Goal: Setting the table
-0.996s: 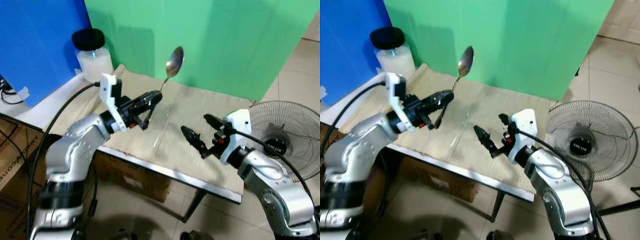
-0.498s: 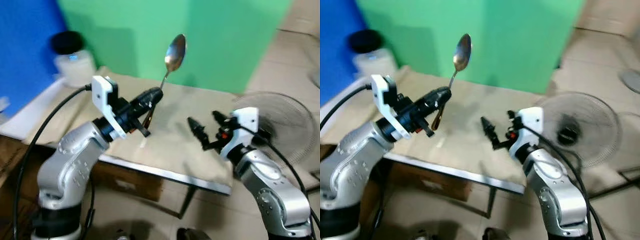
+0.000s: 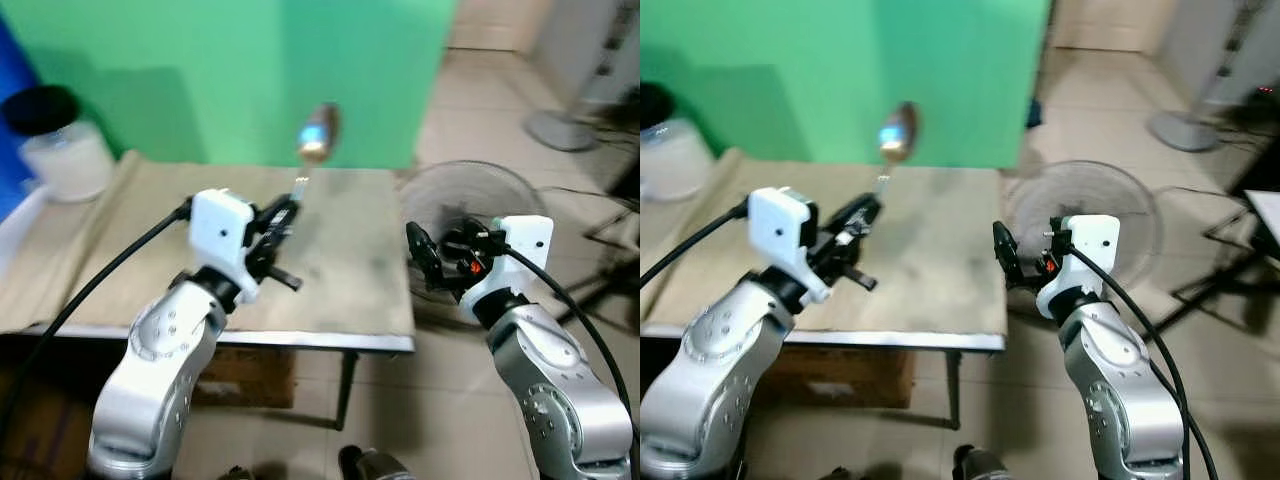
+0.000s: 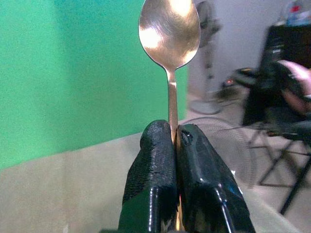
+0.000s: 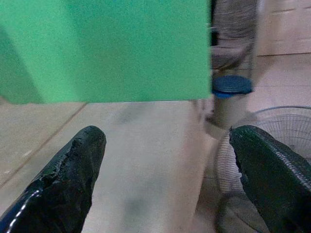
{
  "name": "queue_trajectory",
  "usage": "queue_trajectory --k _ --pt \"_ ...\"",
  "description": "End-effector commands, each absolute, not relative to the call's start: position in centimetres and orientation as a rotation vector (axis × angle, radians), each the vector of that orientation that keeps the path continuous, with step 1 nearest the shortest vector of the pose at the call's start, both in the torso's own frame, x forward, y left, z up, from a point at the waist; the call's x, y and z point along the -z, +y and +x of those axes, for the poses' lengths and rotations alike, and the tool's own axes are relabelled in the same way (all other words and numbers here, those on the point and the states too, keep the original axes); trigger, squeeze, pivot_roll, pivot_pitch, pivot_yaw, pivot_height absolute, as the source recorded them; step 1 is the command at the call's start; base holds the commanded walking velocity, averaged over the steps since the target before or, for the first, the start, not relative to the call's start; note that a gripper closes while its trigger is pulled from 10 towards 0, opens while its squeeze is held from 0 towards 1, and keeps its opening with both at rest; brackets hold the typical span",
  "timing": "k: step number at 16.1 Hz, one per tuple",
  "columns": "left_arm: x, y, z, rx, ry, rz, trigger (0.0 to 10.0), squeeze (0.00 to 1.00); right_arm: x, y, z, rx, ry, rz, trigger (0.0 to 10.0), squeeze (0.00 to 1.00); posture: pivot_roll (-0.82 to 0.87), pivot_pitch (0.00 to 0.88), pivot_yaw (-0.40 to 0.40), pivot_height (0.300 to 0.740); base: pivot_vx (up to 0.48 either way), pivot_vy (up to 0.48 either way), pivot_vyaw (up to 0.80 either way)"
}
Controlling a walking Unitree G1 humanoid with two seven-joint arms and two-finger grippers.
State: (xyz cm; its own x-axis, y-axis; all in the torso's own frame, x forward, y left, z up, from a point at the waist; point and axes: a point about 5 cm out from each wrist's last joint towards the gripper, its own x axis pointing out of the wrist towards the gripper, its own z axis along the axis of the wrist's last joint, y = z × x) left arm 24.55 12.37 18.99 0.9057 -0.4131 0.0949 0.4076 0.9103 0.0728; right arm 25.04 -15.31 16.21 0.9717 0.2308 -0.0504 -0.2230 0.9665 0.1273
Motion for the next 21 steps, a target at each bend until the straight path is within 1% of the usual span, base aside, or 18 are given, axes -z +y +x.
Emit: queue_trajectory --k 1,3,4,6,8,11,15,21 --pt "-19.2 13.0 24.3 0.344 -0.123 0.077 10.0 0.00 -16.5 -15.3 24.8 -0.230 0.055 0.108 10.0 0.00 -0.09 0.038 0.034 0.740 0.000 0.000 -0.80" --pt "-17.9 14.1 23.6 0.252 -0.071 0.174 10.0 0.00 -16.5 -14.8 24.8 -0.261 0.059 0.096 10.0 0.00 -0.09 0.040 0.032 0.740 0.000 0.000 -0.80" --pt "-17.7 14.5 23.6 0.219 -0.066 0.170 10.0 0.00 -16.4 -14.6 24.9 -0.270 0.060 0.074 10.0 0.00 -0.08 0.041 0.029 0.740 0.000 0.000 -0.80" --pt "-18.0 15.4 23.7 0.153 -0.076 0.191 10.0 0.00 -16.3 -14.6 25.1 -0.262 0.069 0.080 10.0 0.00 -0.08 0.041 0.025 0.740 0.000 0.000 0.00" --pt "-18.2 15.5 23.6 0.137 -0.079 0.185 10.0 0.00 -16.3 -14.6 25.2 -0.256 0.074 0.082 10.0 0.00 -0.08 0.040 0.021 0.740 0.000 0.000 0.00" --pt "-18.4 15.5 23.3 0.117 -0.099 0.200 10.0 0.00 -16.2 -14.7 25.2 -0.254 0.078 0.081 10.0 0.00 -0.08 0.034 0.021 0.740 0.000 0.000 -0.80" --pt "-18.3 15.4 23.2 0.119 -0.101 0.187 10.0 0.00 -16.2 -14.6 25.2 -0.260 0.083 0.076 10.0 0.00 -0.08 0.028 0.018 0.740 0.000 0.000 0.00" --pt "-17.9 15.5 22.5 0.113 -0.101 0.189 10.0 0.00 -16.0 -15.0 24.9 -0.245 0.095 0.066 10.0 0.00 -0.09 0.020 0.014 0.740 0.000 0.000 -0.80"
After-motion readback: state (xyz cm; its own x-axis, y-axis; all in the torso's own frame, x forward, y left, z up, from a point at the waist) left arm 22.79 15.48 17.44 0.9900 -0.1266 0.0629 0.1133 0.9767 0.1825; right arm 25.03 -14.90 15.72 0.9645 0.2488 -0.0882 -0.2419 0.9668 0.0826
